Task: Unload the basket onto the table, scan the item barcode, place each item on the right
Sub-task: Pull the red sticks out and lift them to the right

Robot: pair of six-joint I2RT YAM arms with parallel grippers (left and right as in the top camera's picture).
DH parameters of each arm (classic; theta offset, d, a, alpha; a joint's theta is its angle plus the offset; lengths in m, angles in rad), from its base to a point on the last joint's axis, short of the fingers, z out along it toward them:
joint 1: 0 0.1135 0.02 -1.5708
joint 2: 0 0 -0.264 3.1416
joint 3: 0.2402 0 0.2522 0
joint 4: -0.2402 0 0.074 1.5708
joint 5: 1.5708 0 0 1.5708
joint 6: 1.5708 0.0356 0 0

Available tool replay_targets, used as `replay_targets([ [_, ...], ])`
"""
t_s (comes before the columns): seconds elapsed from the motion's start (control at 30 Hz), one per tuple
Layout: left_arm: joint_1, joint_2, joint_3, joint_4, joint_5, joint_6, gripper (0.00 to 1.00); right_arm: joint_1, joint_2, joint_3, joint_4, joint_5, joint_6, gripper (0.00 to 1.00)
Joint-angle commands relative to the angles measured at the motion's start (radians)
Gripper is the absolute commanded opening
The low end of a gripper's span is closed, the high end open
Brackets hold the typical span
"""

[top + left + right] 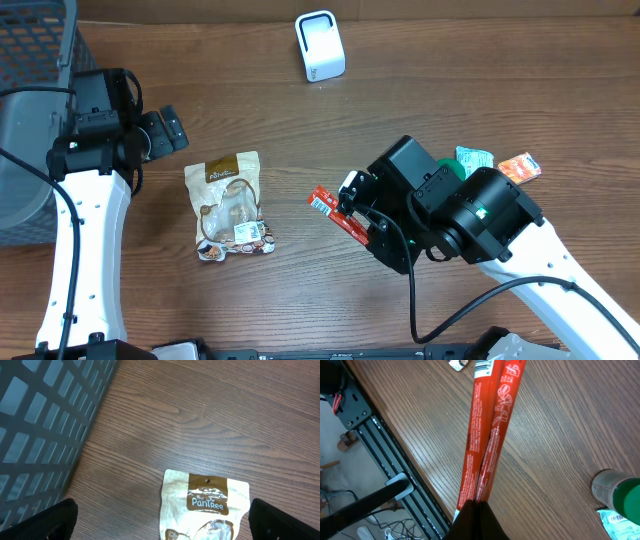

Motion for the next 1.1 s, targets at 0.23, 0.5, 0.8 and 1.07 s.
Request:
replay_targets([
  [0.23, 0.003, -0.005, 0.015, 0.002, -0.005, 0.016, 1.0, -0.002, -0.016, 0.0, 0.001, 0.008, -0.004, 0.04],
  [0.5, 0.003, -0.005, 0.015, 0.002, -0.005, 0.016, 1.0, -0.002, -0.016, 0.0, 0.008, 0.008, -0.004, 0.04],
  [0.8, 0.003, -0.005, 0.015, 0.002, -0.005, 0.016, 1.0, -0.002, -0.016, 0.0, 0.024, 0.008, -0.004, 0.04],
  [1.07, 0.003, -0.005, 0.015, 0.002, -0.005, 0.016, 1.0, -0.002, -0.016, 0.0, 0.035, 0.008, -0.004, 0.04],
])
